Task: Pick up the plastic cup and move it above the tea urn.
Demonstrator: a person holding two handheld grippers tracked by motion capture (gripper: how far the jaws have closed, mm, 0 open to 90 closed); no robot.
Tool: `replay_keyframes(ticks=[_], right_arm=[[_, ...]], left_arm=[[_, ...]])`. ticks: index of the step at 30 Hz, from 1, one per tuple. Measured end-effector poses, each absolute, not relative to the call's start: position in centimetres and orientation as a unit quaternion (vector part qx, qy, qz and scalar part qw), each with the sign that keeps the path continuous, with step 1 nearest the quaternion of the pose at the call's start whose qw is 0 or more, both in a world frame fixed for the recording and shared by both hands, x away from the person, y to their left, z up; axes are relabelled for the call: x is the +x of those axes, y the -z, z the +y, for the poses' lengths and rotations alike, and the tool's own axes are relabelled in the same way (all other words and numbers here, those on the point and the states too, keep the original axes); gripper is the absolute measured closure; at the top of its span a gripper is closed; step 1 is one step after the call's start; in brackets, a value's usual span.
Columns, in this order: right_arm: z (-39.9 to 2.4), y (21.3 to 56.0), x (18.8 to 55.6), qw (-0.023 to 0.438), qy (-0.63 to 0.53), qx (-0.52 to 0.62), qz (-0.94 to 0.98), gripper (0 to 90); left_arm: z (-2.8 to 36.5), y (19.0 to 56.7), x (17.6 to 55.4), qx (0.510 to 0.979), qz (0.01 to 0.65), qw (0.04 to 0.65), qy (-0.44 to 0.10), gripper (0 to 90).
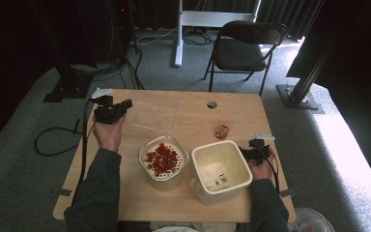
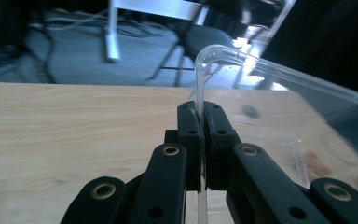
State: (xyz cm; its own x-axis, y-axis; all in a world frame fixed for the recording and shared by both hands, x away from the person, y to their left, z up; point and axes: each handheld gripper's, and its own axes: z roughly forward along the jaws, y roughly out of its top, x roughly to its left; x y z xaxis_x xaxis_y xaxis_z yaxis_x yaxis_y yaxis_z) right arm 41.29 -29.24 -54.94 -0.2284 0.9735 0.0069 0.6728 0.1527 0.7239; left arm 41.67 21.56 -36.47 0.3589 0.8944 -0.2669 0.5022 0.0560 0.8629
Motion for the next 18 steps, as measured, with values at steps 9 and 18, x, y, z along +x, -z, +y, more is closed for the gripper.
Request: replay_keyframes(ticks=[9, 18], right_arm=[[-29.2, 54.9, 41.3, 0.242, -0.310, 0.572, 0.719, 13.8], [-29.2, 54.9, 41.3, 0.242, -0.311, 0.572, 0.720, 13.8]], left_arm=[[14.8, 35.5, 40.0, 0.708, 0.460, 0.517, -0.139, 88.1], [10.8, 34.4, 38.6, 0.739, 0.412, 0.522, -0.112, 87.7]])
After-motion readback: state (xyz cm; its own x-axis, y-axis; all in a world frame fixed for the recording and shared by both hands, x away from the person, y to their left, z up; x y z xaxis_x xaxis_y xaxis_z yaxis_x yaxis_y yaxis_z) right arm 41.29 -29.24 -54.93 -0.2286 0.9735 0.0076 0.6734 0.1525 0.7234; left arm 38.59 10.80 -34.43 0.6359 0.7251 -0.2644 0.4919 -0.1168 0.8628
